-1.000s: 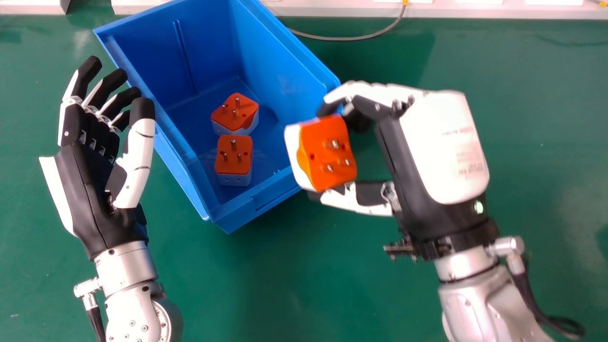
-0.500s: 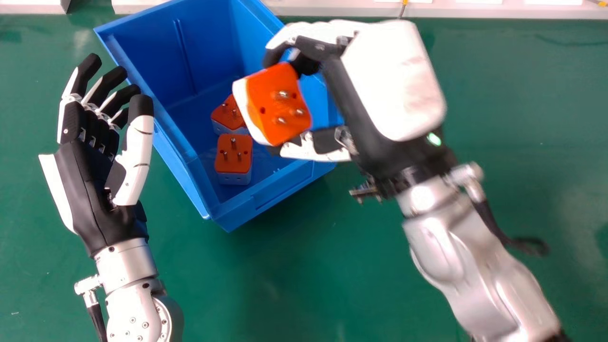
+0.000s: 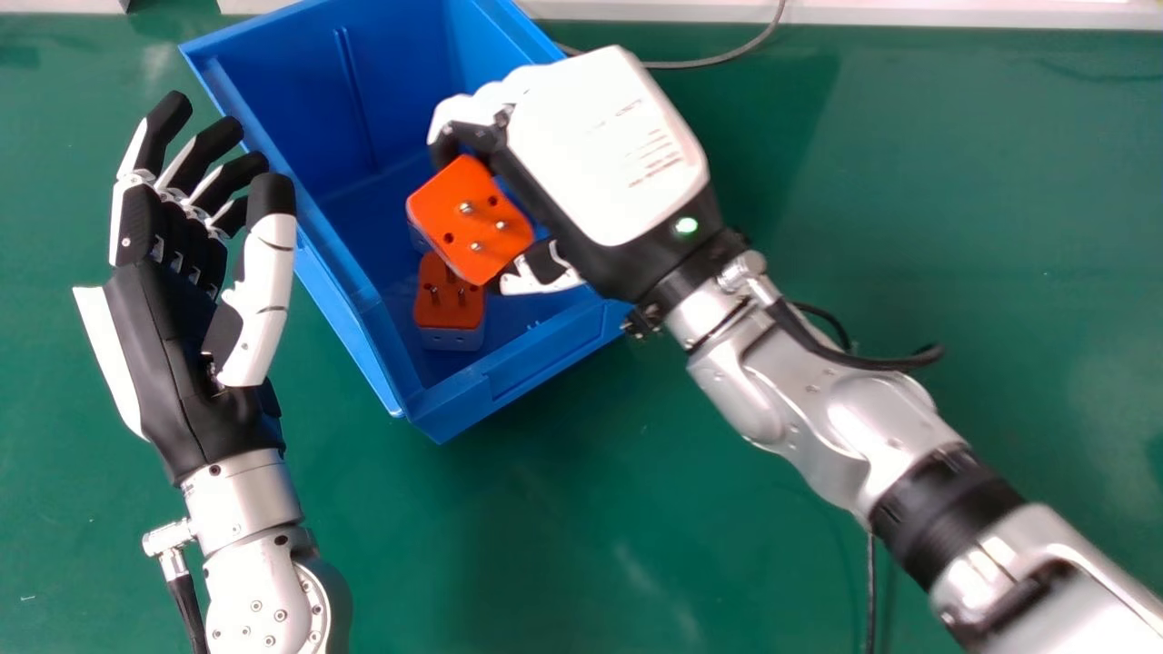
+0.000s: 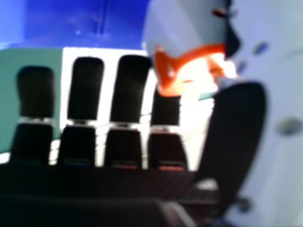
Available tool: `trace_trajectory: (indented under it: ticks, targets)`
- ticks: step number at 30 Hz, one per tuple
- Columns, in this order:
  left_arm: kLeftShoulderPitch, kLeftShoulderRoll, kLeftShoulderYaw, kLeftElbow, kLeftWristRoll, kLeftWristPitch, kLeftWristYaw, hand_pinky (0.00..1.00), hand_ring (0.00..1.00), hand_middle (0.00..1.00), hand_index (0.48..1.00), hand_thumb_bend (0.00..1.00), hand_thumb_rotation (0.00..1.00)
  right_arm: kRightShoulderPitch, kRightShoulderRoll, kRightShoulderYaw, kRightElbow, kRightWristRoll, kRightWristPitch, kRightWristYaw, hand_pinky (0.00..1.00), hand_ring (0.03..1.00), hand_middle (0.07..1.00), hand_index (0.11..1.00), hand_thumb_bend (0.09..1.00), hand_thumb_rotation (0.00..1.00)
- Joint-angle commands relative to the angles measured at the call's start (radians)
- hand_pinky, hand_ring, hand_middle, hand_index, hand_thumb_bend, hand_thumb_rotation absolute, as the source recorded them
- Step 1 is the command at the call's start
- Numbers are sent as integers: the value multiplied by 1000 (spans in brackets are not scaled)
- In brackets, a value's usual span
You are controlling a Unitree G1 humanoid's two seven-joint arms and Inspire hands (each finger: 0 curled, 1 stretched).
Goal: Pick all objects and put in blue box
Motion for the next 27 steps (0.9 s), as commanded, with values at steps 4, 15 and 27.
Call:
trace_trajectory:
  ticks: [4, 15, 27]
  targets:
    - [-11, 12, -5, -3, 9, -15, -3, 647, 702, 760, 814, 645, 442, -112, 46, 57, 141, -8, 20, -65, 311, 436, 508, 511, 497, 0]
    - [-10, 10, -11, -6, 9, -11, -4, 648, 702, 758, 812, 650, 442, -134, 59, 122, 186, -6, 65, -71, 299, 430, 494, 531, 496, 0]
    - [13, -9, -26, -40, 7, -8, -9, 648, 701, 755, 808, 651, 443, -39, -5, 198, -52, -113, 367, 137, 468, 595, 657, 606, 626, 15]
